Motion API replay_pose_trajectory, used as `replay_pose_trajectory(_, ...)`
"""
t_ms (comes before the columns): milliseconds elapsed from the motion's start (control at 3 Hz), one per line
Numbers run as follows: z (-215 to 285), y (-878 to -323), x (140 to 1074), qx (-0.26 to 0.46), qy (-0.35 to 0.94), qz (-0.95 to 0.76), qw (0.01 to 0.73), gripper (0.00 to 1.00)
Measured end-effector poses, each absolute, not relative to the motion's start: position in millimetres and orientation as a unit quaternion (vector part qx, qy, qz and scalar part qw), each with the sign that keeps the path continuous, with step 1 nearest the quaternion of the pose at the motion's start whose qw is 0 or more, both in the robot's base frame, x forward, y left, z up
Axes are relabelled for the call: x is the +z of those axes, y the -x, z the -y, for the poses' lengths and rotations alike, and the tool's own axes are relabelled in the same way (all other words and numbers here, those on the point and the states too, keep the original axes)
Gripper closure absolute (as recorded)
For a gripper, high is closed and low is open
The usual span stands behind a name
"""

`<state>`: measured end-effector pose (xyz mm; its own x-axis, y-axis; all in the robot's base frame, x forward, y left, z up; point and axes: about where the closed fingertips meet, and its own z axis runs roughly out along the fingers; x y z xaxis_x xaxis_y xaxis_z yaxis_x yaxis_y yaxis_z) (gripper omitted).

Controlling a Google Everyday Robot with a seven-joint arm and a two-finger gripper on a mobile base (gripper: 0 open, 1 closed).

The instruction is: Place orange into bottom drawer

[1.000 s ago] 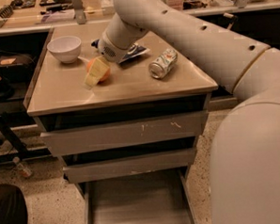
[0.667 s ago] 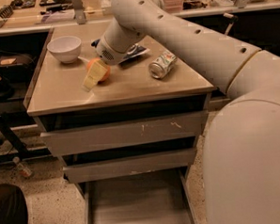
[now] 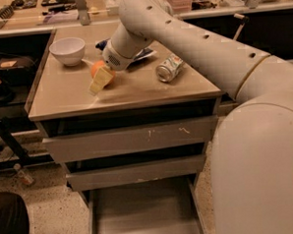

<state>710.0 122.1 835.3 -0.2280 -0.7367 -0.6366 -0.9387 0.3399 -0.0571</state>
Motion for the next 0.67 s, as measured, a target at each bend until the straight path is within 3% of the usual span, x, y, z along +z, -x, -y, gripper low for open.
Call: replay_pose_trajectory(667, -122.2, -710.0, 835.2, 0.173, 0.548, -0.764, 0.293, 0.65)
